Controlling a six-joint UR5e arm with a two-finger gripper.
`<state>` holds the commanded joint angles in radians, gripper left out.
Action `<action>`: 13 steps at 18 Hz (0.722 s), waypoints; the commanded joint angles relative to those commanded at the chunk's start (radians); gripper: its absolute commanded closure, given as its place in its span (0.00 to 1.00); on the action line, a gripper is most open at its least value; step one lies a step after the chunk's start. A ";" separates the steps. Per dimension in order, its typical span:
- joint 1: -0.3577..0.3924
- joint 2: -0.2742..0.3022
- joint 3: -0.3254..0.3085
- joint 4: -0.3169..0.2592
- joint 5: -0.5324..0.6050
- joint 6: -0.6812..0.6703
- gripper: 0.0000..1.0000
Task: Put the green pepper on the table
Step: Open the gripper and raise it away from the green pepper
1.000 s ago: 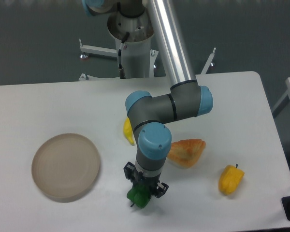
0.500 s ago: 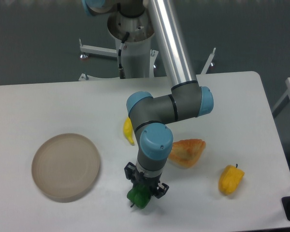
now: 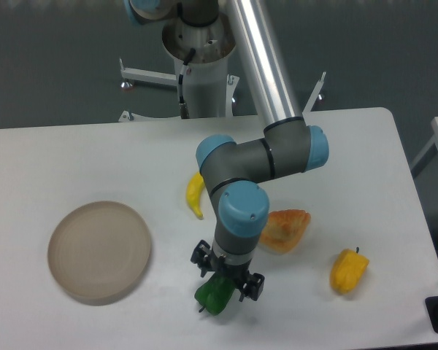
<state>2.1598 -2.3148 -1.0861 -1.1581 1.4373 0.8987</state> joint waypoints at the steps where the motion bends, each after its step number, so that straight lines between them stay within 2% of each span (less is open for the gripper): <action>1: 0.015 0.006 0.000 -0.002 0.002 0.031 0.01; 7: 0.115 0.037 0.000 -0.005 0.040 0.255 0.01; 13: 0.150 0.034 0.032 -0.003 0.126 0.391 0.01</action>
<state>2.3102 -2.2810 -1.0539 -1.1612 1.5629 1.2899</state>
